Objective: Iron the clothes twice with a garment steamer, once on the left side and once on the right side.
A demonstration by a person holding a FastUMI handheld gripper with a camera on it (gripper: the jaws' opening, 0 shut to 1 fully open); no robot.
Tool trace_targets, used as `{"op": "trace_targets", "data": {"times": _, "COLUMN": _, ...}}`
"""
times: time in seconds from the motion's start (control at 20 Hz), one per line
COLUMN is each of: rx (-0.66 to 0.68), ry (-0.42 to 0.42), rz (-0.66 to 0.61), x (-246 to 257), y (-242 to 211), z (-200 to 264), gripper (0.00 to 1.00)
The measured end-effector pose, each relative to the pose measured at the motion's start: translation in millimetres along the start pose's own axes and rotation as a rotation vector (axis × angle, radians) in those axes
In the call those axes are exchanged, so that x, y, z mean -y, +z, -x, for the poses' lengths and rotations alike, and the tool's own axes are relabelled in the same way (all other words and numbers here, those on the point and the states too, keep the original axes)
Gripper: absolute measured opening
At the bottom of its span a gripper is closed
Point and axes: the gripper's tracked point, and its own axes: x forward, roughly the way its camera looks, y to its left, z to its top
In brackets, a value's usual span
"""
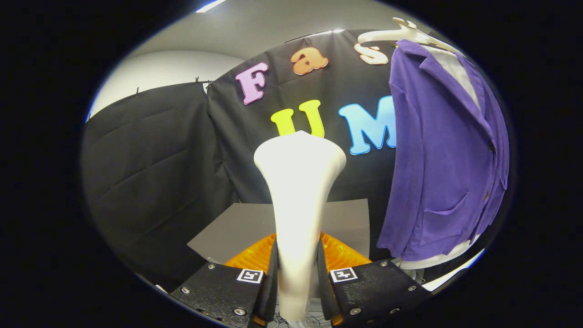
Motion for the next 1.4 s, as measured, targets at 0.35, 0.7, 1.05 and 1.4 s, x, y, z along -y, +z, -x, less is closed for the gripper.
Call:
{"op": "trace_targets", "data": {"times": 0.35, "rx": 0.045, "ry": -0.051, "rz": -0.003, "x": 14.9, "y": -39.2, "z": 81.8, "gripper": 0.39}}
{"op": "trace_targets", "data": {"times": 0.7, "rx": 0.127, "ry": -0.110, "rz": -0.049, "x": 35.4, "y": -86.2, "z": 154.1, "gripper": 0.39}}
{"op": "trace_targets", "data": {"times": 1.05, "rx": 0.244, "ry": -0.147, "rz": -0.016, "x": 39.7, "y": -88.4, "z": 192.0, "gripper": 0.39}}
{"op": "trace_targets", "data": {"times": 1.4, "rx": 0.340, "ry": -0.153, "rz": 0.032, "x": 50.8, "y": -23.6, "z": 189.2, "gripper": 0.39}}
